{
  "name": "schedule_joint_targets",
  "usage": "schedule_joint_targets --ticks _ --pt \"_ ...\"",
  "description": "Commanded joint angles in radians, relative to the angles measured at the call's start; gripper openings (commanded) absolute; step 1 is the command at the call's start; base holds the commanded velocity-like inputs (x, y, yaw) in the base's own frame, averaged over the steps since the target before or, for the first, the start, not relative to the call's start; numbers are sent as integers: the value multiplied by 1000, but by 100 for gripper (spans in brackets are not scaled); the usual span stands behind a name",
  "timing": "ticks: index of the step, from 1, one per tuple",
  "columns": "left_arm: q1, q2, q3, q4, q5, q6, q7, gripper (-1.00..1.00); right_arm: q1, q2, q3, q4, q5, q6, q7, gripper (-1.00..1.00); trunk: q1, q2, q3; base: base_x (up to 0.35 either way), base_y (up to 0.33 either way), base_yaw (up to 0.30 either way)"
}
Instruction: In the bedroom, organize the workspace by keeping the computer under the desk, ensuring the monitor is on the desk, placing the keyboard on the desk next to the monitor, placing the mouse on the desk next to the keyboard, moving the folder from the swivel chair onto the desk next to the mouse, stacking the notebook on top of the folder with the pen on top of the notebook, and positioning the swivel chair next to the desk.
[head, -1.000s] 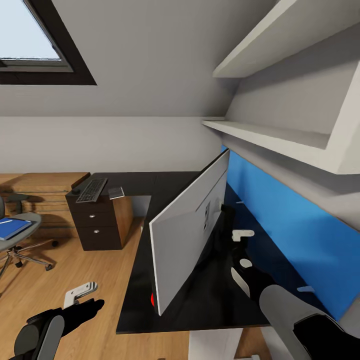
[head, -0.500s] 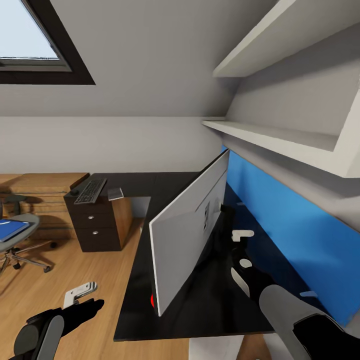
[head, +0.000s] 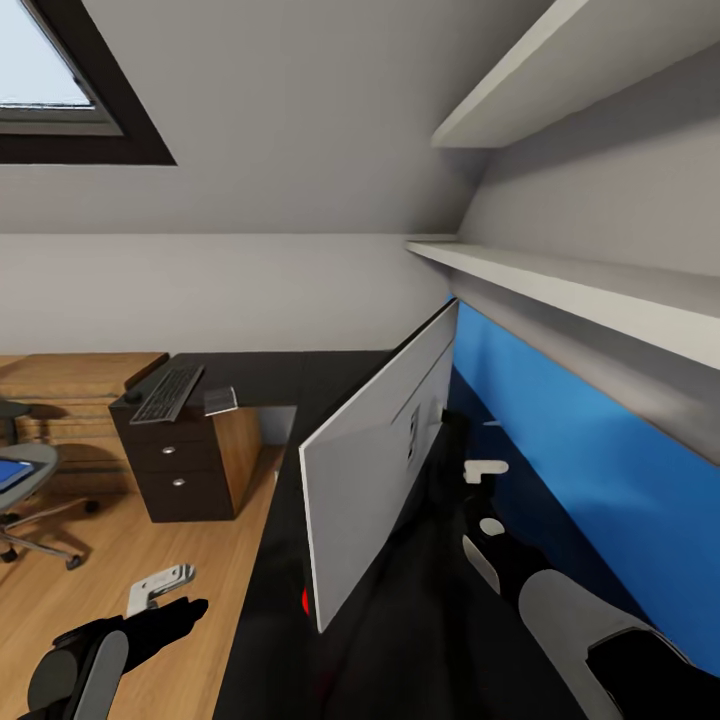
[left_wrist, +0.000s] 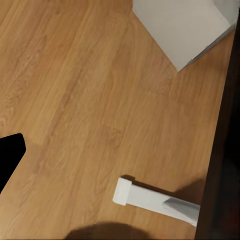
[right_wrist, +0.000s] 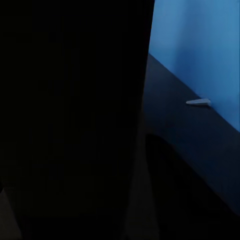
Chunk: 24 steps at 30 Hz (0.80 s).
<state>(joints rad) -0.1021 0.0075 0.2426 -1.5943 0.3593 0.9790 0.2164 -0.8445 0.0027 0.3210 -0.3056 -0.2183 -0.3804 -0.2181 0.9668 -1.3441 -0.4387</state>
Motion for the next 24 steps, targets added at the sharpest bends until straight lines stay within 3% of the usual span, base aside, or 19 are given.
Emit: schedule_joint_targets --ticks 1,5,13,24 --pt "-1 0 0 -1 11 4 9 100 -2 -1 6 -1 -4 -5 -6 -100 1 -1 -1 308 0 0" --pt "-1 0 0 0 10 4 9 100 -2 -1 6 -1 -4 -5 -5 -100 1 -1 -1 247 0 0" --pt "-1 0 1 0 10 4 9 100 -2 -2 6 -1 -3 -3 -5 -100 1 -1 -1 46 -2 0" --pt "-1 1 2 0 10 4 12 100 -2 0 6 -1 -2 -6 -6 -100 1 -1 -1 1 -146 0"
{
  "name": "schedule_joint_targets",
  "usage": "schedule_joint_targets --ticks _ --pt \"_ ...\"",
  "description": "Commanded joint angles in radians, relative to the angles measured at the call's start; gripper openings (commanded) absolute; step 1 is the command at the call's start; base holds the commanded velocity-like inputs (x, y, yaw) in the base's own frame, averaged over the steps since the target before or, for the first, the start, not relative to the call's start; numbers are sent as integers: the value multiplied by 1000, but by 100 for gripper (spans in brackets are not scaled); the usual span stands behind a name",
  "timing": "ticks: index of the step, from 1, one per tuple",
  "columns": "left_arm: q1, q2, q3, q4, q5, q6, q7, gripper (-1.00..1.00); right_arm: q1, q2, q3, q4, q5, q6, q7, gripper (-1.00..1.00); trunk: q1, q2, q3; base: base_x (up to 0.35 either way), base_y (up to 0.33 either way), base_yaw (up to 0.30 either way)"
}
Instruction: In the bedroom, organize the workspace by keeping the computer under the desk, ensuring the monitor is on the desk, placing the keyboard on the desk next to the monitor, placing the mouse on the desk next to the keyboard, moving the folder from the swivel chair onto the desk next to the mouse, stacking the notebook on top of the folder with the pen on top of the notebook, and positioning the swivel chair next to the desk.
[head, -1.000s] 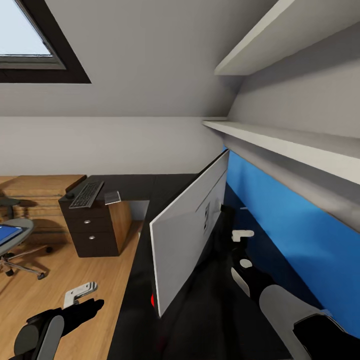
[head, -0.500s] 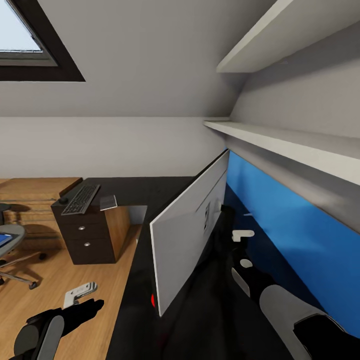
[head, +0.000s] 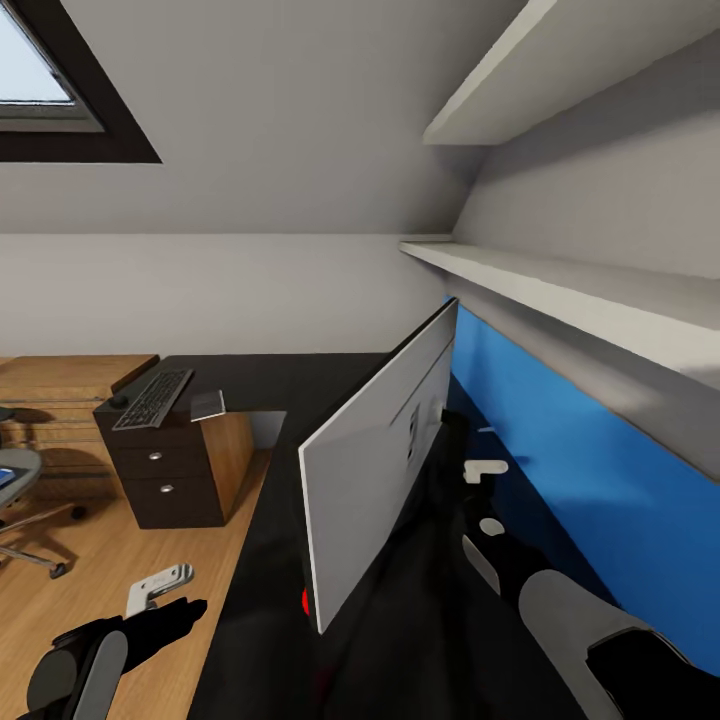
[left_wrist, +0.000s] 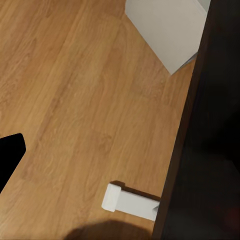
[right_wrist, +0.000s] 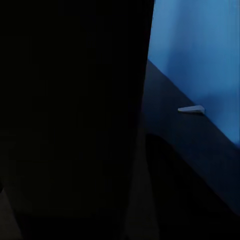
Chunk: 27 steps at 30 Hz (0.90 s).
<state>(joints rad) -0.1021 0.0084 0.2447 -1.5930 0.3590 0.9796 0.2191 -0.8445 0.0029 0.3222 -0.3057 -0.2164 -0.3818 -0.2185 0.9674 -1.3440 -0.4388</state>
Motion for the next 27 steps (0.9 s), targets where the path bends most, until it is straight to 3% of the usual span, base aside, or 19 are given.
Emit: schedule_joint_targets --ticks 1,6,7,27 --pt "-1 0 4 -1 11 4 8 100 -2 -1 5 -1 -4 -5 -6 -100 0 -1 -1 0 -13 0" --pt "-1 -1 24 -1 11 4 6 100 -2 -4 5 0 -6 -3 -5 -100 0 -1 -1 0 -4 0" --pt "-1 -1 25 -1 11 4 5 100 -2 -5 4 0 -6 -1 -5 100 0 -1 -1 0 0 0" --pt "-1 -1 28 -2 13 4 2 100 -1 -5 5 2 -6 0 -6 100 0 -1 -1 -40 0 0"
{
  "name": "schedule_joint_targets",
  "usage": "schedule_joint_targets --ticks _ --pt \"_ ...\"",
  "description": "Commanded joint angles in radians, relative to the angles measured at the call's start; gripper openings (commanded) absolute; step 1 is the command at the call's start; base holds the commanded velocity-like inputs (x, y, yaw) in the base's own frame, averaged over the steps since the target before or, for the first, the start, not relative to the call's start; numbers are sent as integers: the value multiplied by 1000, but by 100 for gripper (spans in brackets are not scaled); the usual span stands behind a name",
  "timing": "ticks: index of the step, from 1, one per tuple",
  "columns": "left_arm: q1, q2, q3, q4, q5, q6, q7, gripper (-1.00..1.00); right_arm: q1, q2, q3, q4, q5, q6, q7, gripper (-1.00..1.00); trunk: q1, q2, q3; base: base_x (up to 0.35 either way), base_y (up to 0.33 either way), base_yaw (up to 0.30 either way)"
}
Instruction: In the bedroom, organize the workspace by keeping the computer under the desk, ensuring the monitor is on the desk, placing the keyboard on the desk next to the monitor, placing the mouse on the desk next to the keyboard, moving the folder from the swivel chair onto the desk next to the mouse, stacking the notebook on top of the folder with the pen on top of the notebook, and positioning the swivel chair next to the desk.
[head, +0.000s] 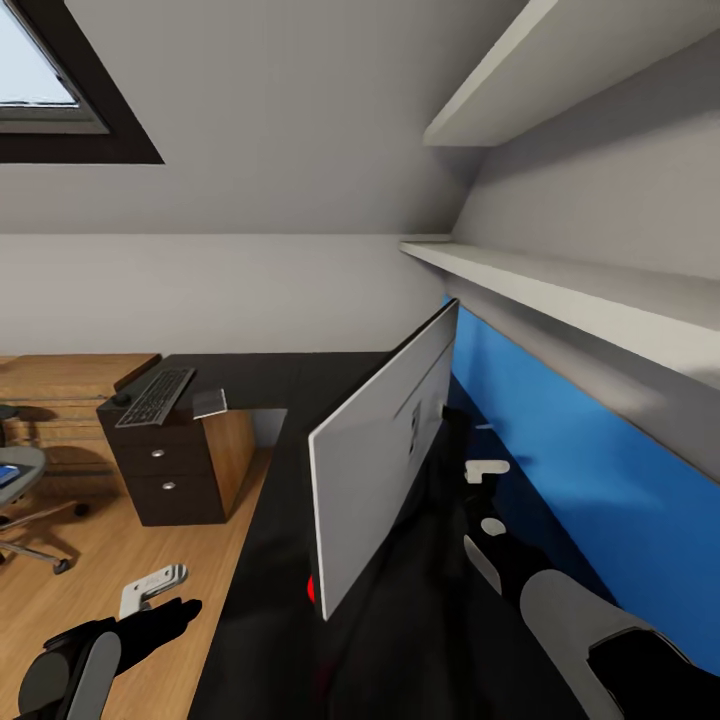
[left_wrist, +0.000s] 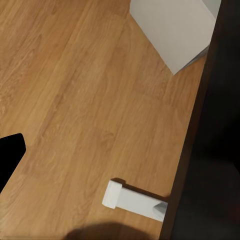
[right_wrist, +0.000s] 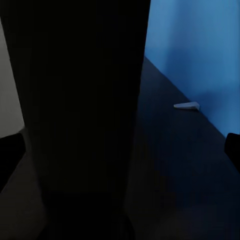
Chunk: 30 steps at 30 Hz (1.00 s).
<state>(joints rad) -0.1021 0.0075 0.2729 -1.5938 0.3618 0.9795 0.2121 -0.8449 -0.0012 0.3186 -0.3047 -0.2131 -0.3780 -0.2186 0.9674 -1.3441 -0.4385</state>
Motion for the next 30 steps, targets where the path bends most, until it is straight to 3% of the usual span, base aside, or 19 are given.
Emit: schedule_joint_targets --ticks 1,19,26,30 --pt "-1 0 0 -1 10 4 9 100 -1 0 8 1 -9 -4 -6 100 0 -1 -1 -50 0 0" --pt "-1 0 0 0 9 4 16 100 -2 1 6 -15 -18 19 -10 100 0 -1 -1 -290 0 0" --pt "-1 0 0 0 9 4 16 100 33 6 7 -157 -20 196 -20 100 0 -1 -1 -311 125 0" --pt "-1 0 0 0 8 4 15 100 135 7 8 -391 -20 365 -92 100 0 -1 -1 -236 198 0"
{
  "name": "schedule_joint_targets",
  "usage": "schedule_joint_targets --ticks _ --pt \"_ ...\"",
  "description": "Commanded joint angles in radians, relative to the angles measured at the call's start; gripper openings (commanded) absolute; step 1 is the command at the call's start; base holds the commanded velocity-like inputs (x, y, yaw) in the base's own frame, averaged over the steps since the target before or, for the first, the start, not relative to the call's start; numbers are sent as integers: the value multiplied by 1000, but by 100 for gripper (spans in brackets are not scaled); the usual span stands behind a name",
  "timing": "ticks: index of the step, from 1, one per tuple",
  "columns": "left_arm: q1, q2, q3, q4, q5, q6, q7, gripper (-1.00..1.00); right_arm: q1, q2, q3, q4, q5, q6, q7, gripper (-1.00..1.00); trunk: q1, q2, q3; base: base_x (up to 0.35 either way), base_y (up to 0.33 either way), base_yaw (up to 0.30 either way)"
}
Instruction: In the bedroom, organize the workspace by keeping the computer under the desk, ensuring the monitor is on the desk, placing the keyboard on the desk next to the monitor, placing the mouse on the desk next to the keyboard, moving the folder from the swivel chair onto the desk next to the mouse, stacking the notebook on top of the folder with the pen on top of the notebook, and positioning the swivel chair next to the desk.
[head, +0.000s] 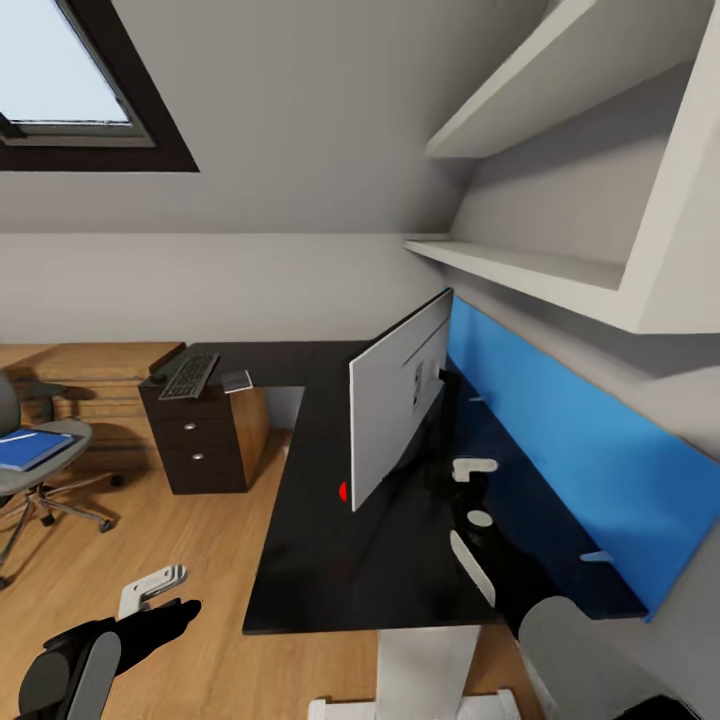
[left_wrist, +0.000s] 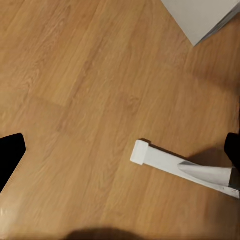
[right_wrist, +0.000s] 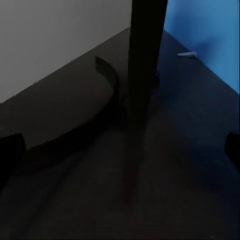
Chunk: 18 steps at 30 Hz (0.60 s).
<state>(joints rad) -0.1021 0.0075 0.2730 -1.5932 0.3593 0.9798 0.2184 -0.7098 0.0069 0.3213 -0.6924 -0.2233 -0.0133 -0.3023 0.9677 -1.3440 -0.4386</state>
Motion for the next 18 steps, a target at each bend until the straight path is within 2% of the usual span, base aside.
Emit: schedule_joint_targets --ticks 1,3,5,8,12,15,18 --pt "-1 0 0 -1 11 4 9 100 20 0 6 -44 -10 28 -27 100 0 -1 -1 -179 194 0" --pt "-1 0 -1 -1 10 3 9 100 93 3 8 -187 -10 123 -93 100 0 -1 -1 -150 216 0" --pt "-1 0 -1 -1 10 3 9 100 133 10 10 -269 -10 164 -122 100 0 -1 -1 -138 254 0" --pt "-1 0 -1 -1 10 3 8 100 181 28 24 -342 -6 188 -141 100 0 -1 -1 -133 285 0" --pt "-1 0 -2 -1 9 3 8 100 204 36 66 -371 -2 187 -151 100 0 -1 -1 -130 302 0" --pt "-1 0 -3 0 9 3 8 100 211 39 104 -378 0 152 -159 100 0 -1 -1 -129 307 0" --pt "-1 0 -3 0 9 2 8 100 217 38 112 -380 2 118 -162 100 0 -1 -1 -27 306 0"
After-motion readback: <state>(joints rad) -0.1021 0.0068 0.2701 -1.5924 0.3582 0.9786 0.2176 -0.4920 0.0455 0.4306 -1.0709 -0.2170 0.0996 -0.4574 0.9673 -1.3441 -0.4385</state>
